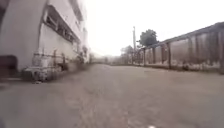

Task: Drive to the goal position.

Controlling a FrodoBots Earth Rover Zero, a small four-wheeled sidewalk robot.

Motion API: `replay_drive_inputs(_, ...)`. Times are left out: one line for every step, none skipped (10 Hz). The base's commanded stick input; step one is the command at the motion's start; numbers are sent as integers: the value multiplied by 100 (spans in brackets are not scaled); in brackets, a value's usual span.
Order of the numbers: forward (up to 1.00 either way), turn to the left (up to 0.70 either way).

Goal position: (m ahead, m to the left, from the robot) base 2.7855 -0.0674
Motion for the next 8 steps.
replay_drive_inputs(50,0)
replay_drive_inputs(50,0)
replay_drive_inputs(50,0)
replay_drive_inputs(50,0)
replay_drive_inputs(50,0)
replay_drive_inputs(50,0)
replay_drive_inputs(50,0)
replay_drive_inputs(50,0)
